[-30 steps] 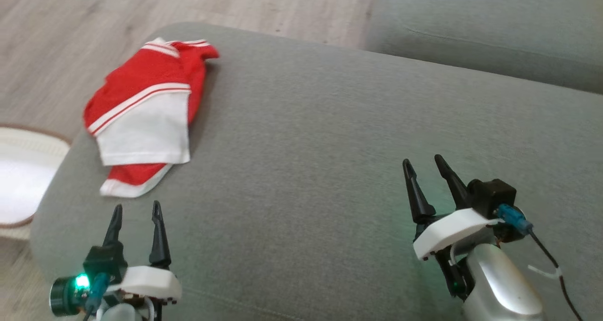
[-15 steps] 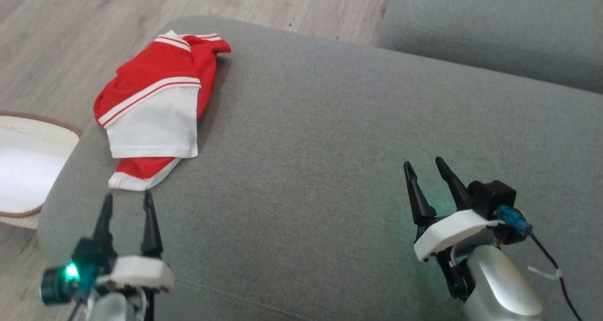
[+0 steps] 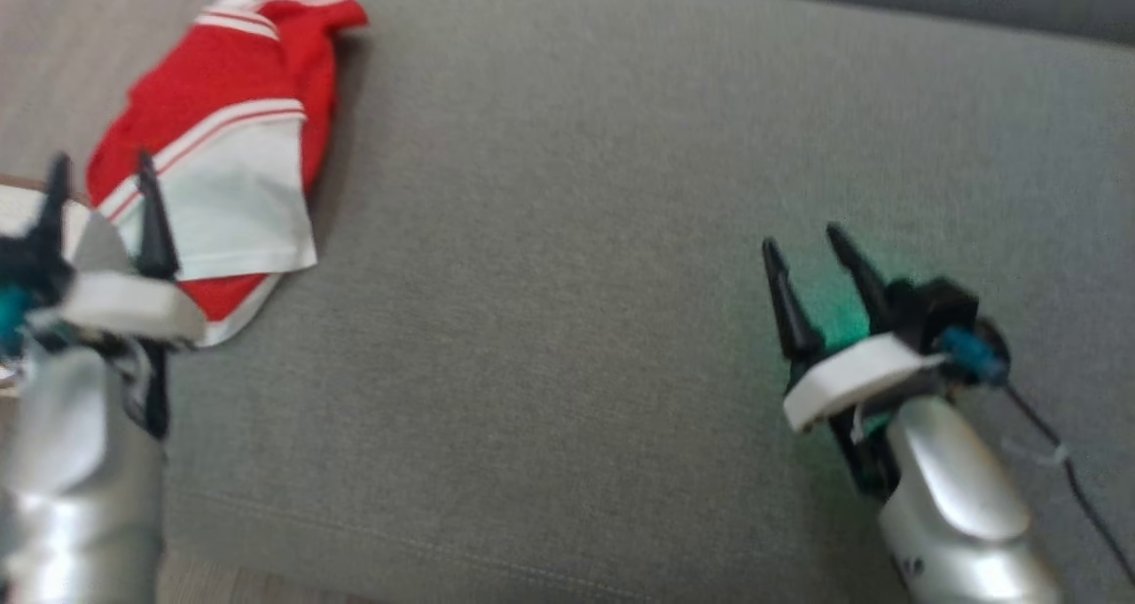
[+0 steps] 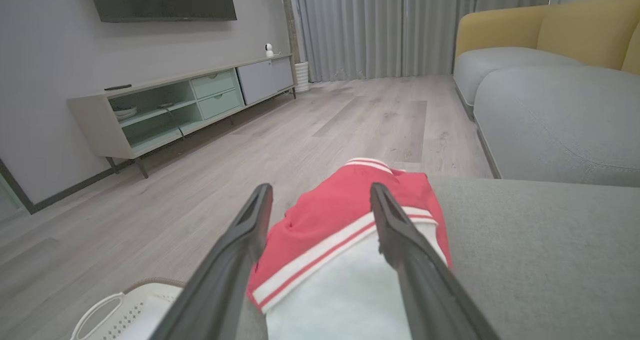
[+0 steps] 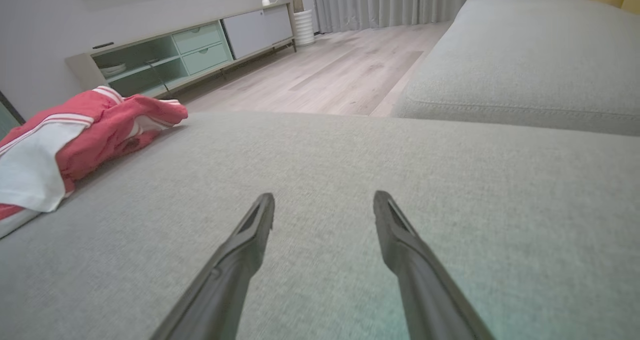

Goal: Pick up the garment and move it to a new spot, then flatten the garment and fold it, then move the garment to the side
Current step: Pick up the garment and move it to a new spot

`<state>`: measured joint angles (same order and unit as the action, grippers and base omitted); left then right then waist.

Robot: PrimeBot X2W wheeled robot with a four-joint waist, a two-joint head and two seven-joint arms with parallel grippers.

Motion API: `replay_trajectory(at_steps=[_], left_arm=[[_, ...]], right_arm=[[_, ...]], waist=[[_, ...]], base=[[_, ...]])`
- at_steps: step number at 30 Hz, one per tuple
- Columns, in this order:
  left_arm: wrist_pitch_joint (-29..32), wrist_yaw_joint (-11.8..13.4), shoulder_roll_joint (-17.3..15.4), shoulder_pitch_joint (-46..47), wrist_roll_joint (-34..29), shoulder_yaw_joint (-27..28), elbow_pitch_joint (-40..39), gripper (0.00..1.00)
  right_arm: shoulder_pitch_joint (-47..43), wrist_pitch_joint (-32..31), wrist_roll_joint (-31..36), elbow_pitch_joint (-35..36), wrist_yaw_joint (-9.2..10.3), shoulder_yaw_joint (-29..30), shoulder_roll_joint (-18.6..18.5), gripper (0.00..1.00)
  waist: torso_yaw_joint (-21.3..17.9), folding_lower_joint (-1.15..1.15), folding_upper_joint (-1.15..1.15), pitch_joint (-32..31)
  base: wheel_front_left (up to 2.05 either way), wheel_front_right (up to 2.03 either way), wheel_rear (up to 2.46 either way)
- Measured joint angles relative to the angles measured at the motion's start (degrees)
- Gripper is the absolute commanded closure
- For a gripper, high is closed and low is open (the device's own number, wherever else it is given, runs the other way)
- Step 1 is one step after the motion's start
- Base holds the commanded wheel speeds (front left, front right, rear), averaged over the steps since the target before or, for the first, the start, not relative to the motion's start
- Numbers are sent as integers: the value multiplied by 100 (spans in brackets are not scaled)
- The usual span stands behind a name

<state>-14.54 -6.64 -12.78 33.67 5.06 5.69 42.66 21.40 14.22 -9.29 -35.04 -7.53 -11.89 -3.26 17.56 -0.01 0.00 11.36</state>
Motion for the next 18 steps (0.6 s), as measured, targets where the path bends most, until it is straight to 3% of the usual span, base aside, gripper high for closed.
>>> replay_trajectory(at_steps=[7, 18], left_arm=[[4, -94, -375, 975, 376, -252, 1040, 0], [339, -96, -840, 1750, 1478, -1837, 1488, 0]], right_arm=[[287, 0, 100, 146, 0, -9, -199, 0], [548, 70, 176, 503, 0, -9, -301, 0]], waist=[[-241, -1, 0, 653], [-544, 1, 0, 1406]], base=[[0, 0, 0], [0, 0, 0]])
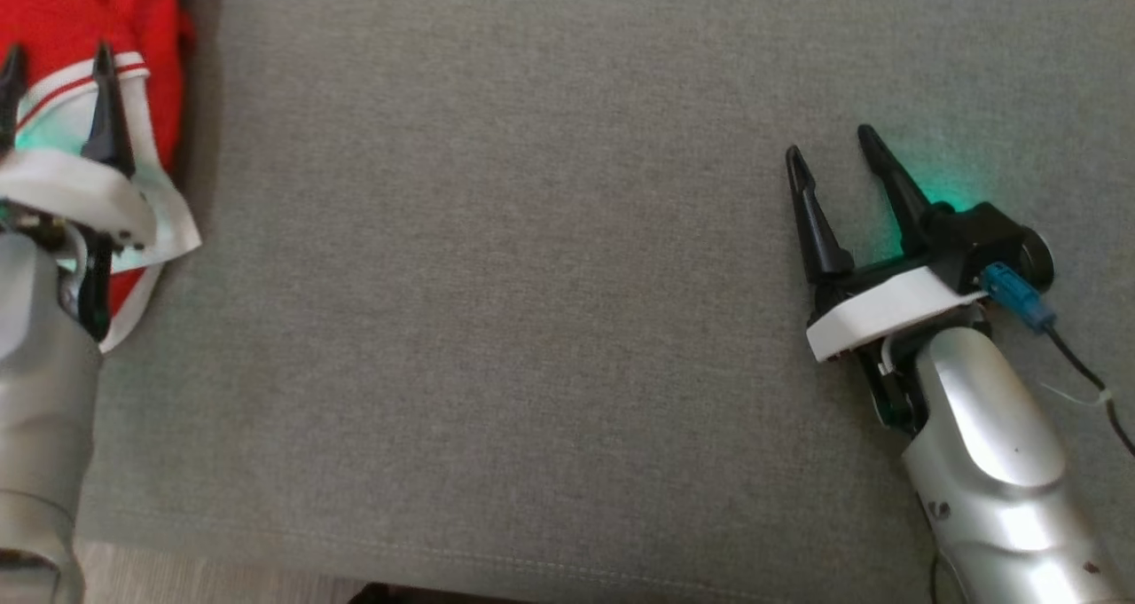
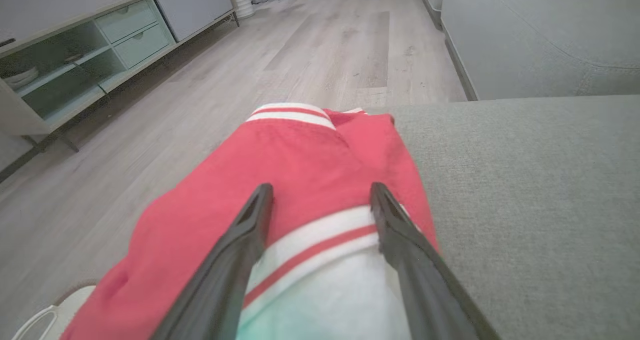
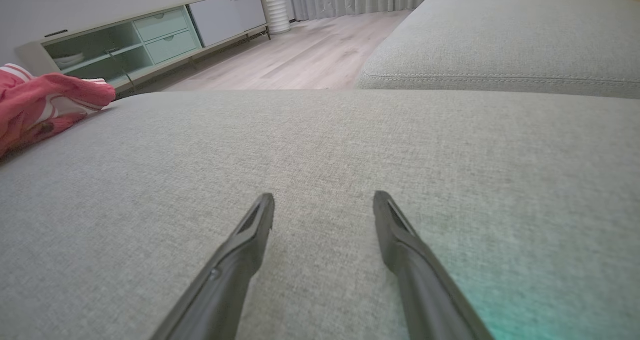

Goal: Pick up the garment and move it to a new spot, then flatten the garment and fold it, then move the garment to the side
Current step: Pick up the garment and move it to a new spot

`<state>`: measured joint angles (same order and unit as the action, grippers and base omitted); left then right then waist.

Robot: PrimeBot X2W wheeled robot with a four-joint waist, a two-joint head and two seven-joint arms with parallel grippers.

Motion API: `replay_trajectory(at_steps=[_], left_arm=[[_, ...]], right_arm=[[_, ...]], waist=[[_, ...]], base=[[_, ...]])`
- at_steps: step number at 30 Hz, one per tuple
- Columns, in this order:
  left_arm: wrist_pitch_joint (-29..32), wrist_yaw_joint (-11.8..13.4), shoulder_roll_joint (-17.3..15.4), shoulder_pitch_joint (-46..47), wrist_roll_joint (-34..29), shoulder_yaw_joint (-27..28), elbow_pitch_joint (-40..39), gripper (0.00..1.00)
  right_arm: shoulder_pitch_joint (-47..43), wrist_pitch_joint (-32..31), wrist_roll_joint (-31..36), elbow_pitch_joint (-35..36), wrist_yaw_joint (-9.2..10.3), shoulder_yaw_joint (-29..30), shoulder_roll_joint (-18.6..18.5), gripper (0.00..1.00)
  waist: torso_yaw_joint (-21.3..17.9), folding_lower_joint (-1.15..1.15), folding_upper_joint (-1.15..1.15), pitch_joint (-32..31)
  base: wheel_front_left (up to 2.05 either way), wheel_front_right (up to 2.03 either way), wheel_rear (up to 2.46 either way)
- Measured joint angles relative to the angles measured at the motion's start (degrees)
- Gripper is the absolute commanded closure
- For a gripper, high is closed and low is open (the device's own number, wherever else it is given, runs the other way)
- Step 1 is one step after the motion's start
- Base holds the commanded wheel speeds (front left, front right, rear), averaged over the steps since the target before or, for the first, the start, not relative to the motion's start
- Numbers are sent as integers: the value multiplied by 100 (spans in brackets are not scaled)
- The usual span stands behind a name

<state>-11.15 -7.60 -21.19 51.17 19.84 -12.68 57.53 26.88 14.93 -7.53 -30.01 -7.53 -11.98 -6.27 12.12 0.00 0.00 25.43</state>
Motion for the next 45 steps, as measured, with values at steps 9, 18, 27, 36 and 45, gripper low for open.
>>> replay_trajectory(at_steps=[9, 18, 27, 36, 45], left_arm=[[23, 1, -98, 425, 338, -577, 516, 0], [42, 207, -62, 641, 278, -641, 1163, 100], [-312, 492, -256, 837, 52, -764, 805, 100], [-356, 399, -343, 978, -326, -814, -1247, 100], [-356, 164, 730, 576, -64, -1266, -2004, 100]], right_arm=[[131, 48, 52, 193, 0, -23, 22, 0], [231, 54, 51, 159, 0, -23, 62, 0], [246, 19, -124, -267, 0, 118, 96, 0], [-385, 9, -455, -413, 0, -5, 229, 0], [-566, -14, -810, -402, 0, -411, 257, 0]], waist=[[-133, 1, 0, 271], [-214, 0, 0, 303], [-308, -2, 0, -154], [-639, 0, 0, -1047], [-1520, 0, 0, -1500]], base=[[0, 0, 0], [0, 0, 0], [0, 0, 0], [0, 0, 0], [0, 0, 0]])
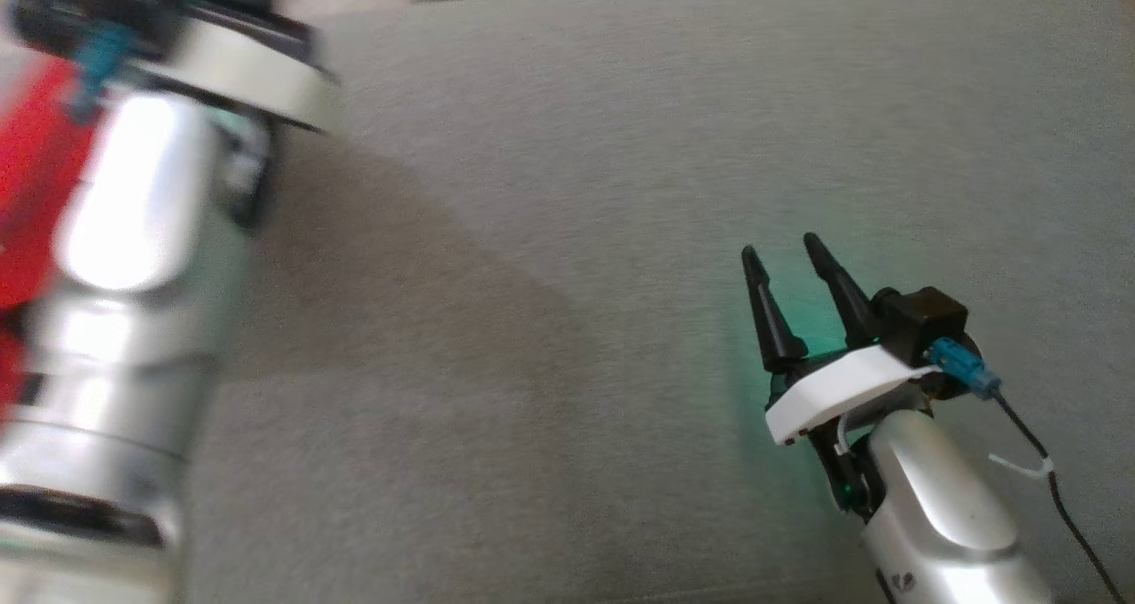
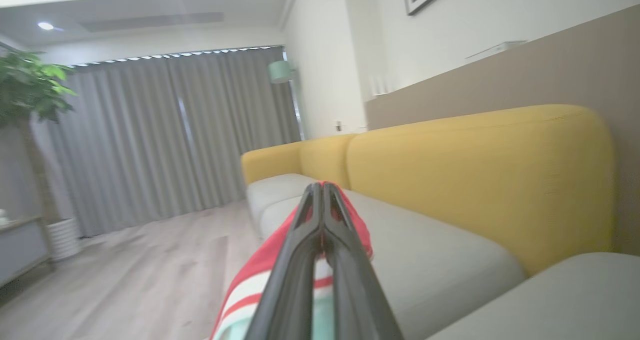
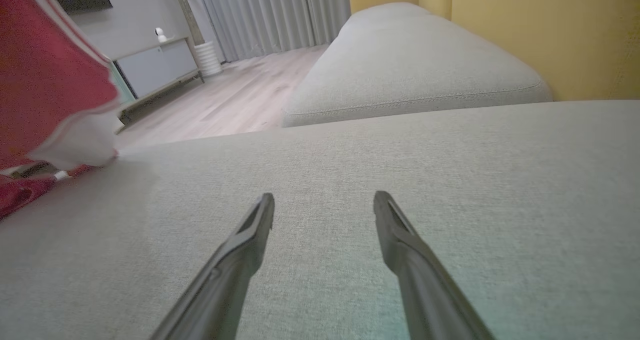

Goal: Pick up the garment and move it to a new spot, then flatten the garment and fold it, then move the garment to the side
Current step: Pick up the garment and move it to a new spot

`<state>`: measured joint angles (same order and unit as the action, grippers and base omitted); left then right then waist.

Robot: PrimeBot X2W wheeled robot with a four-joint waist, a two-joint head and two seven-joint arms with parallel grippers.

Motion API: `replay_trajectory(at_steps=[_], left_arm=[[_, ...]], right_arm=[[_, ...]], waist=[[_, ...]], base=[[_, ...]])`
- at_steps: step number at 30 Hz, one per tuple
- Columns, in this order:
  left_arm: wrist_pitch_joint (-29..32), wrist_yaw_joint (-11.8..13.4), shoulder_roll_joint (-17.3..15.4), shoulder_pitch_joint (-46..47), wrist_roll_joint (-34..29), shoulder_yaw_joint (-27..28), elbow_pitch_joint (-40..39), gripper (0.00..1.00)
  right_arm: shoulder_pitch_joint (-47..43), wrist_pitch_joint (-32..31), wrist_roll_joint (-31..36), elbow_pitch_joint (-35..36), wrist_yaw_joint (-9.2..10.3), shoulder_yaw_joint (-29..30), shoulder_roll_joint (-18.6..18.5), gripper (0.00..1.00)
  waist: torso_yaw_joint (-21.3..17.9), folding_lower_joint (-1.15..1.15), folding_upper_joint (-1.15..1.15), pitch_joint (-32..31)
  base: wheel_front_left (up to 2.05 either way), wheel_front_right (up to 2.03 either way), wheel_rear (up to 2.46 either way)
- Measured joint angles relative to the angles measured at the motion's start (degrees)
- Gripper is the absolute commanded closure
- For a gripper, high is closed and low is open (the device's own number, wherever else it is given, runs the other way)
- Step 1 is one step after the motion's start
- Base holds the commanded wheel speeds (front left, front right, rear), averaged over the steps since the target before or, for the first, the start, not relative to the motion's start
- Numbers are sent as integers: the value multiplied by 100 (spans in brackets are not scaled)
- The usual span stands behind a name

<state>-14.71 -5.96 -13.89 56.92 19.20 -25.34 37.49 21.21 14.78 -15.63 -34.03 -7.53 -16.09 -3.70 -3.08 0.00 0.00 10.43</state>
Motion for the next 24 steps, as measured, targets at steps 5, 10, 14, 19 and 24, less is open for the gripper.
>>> replay_trajectory(at_steps=[5, 10, 14, 19, 24], left_arm=[[0, -23, 764, -250, 62, -332, -151, 100], [0, -60, 1198, -441, 209, -647, -190, 100], [-1, 40, 1232, -811, 344, -931, -237, 0], [0, 275, 1225, -1530, 345, -1082, -116, 0], [0, 546, 1104, -2187, 120, -624, -196, 0]], right_arm=[[-36, -1, -64, 4, 0, -107, 3, 0], [-63, -1, -138, 23, 0, -185, 3, 0], [-68, -1, -155, 34, 0, -186, 3, 0], [-78, -1, -163, 83, 0, -63, 8, 0], [-139, -1, -159, 146, 0, 65, 11, 0]], waist=[[-554, 0, 0, -127], [-1012, 0, 0, -153], [-1180, 0, 0, -136], [-1022, 0, 0, -167], [-795, 0, 0, -250]], base=[[0, 0, 0], [0, 0, 0], [0, 0, 0], [0, 0, 0], [0, 0, 0]])
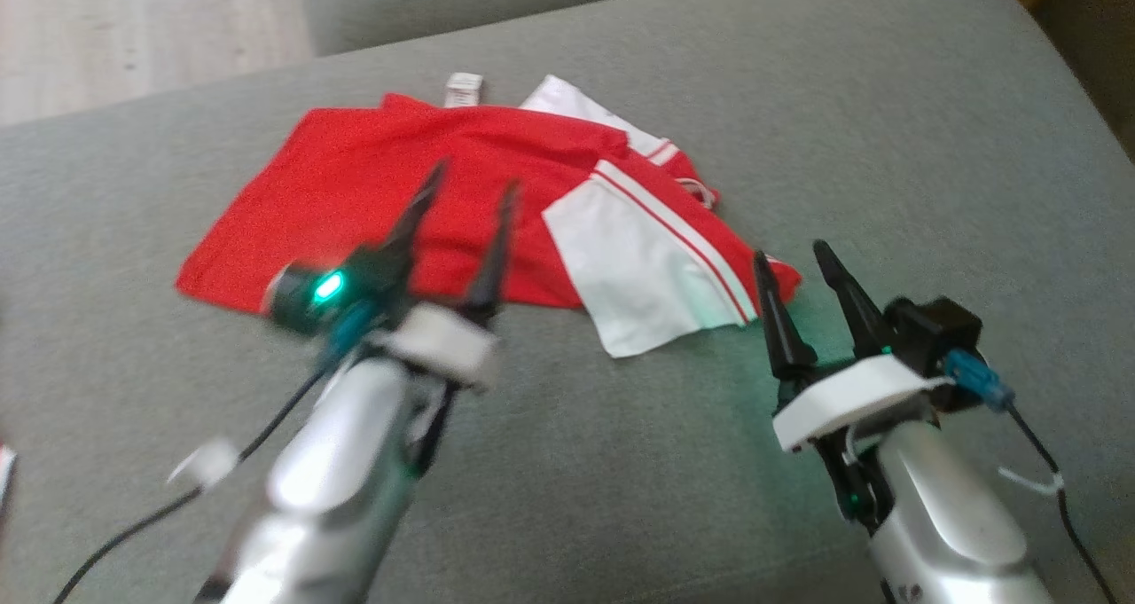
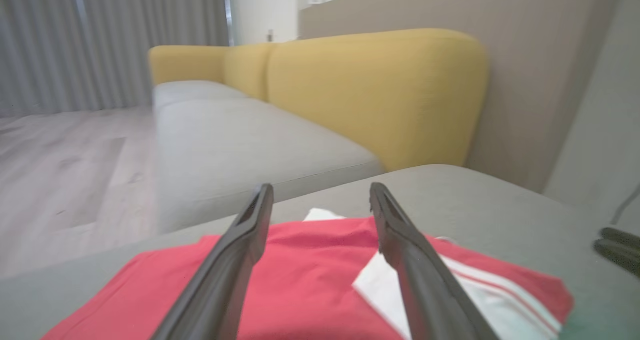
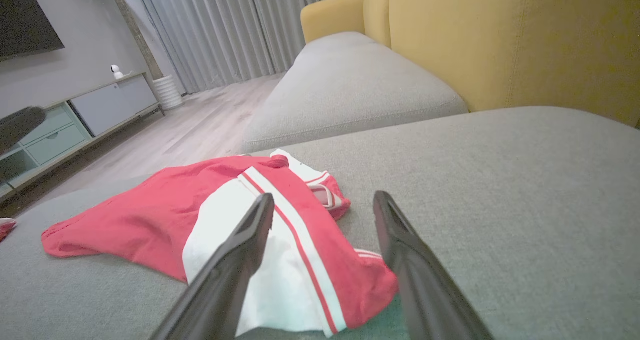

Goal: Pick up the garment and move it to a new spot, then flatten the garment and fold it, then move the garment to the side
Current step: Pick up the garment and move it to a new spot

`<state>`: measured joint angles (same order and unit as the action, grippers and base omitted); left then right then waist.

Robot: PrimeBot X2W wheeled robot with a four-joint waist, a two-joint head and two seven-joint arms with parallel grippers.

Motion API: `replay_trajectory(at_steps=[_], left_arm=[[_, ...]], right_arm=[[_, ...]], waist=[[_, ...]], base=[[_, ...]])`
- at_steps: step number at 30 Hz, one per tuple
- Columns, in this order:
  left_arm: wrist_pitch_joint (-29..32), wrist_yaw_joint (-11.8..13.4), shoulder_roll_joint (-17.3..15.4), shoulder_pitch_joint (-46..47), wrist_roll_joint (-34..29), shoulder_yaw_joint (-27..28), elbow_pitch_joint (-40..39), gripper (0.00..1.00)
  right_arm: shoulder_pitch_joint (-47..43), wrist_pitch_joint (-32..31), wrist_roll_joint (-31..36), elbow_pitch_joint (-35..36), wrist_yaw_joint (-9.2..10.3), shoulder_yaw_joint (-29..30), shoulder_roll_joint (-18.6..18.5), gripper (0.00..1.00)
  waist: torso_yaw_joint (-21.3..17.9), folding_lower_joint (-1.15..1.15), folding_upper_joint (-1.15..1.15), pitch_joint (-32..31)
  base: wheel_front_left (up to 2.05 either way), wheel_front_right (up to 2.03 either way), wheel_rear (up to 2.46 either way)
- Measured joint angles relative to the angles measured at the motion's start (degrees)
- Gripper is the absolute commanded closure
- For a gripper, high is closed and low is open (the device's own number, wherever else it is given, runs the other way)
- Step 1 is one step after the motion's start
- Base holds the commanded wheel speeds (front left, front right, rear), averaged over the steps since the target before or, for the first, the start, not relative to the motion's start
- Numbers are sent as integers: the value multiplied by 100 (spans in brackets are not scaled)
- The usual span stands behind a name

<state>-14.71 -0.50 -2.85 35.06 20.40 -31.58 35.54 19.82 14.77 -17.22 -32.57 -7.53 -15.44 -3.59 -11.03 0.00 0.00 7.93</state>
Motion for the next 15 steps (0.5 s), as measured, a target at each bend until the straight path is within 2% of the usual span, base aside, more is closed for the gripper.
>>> replay_trajectory(at_steps=[6, 11, 15], left_arm=[[1, 367, -387, -1324, -334, 1068, -568, 0], [1, 464, -356, -2665, -639, 1954, -1105, 0], [1, 449, -261, -3226, -768, 2443, -1347, 0]], right_arm=[[-326, 0, 18, 41, 0, 186, 8, 0], [-674, 0, 58, 41, 0, 269, 12, 0], [-835, 0, 57, 31, 0, 253, 19, 0]], waist=[[375, 0, 0, -227], [702, 1, 0, -542], [875, 1, 0, -696]], base=[[0, 0, 0], [0, 0, 0], [0, 0, 0]])
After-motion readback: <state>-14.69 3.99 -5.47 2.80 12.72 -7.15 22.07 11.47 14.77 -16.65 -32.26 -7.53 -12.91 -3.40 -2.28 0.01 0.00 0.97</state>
